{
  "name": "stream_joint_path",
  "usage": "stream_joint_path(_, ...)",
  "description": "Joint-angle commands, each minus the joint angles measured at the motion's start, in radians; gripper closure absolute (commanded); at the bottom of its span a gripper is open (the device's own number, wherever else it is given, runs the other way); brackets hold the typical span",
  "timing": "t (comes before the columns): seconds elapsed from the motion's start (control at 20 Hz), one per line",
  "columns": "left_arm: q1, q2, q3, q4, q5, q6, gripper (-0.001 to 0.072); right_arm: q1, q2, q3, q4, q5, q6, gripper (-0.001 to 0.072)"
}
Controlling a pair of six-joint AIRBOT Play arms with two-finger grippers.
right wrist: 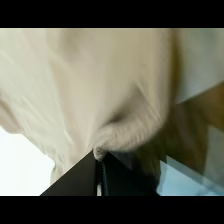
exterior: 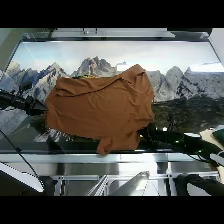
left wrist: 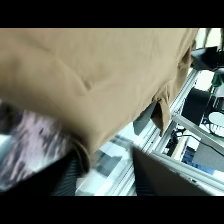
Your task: Fold the shirts.
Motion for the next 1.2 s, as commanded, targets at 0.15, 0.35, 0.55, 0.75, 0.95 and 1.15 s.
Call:
stream_joint_path(0.15, 0.001, 0.001, -0.019, 0.087, 0.072, -0.043, 0.0361, -0.296, 0.061, 0.097, -0.258, 0.079, 0.062, 0.0698)
stream_joint_path(0.35, 0.001, 0.001, -0.15, 0.093, 0.063, -0.045, 0.0361, -0.344, 0.099, 0.097, -0.299, 0.09, 0.074, 0.0698)
stream_joint_path(0.55, 0.001, 0.001, -0.249, 0.099, 0.033, -0.057, 0.0366, -0.349, 0.096, 0.098, -0.312, 0.08, 0.074, 0.0698)
stream_joint_path(0.75, 0.001, 0.003, -0.117, 0.202, -0.008, -0.081, 0.0366, -0.348, 0.096, 0.098, -0.328, 0.101, 0.071, 0.0698)
stream_joint_path(0.95, -0.002, 0.023, 0.005, 0.223, 0.105, -0.089, 0.0365, -0.348, 0.096, 0.098, -0.327, 0.117, 0.071, 0.0698)
stream_joint_path(1.15, -0.051, 0.022, -0.011, 0.212, 0.113, -0.041, 0.0364, -0.346, 0.096, 0.098, -0.327, 0.117, 0.071, 0.0698)
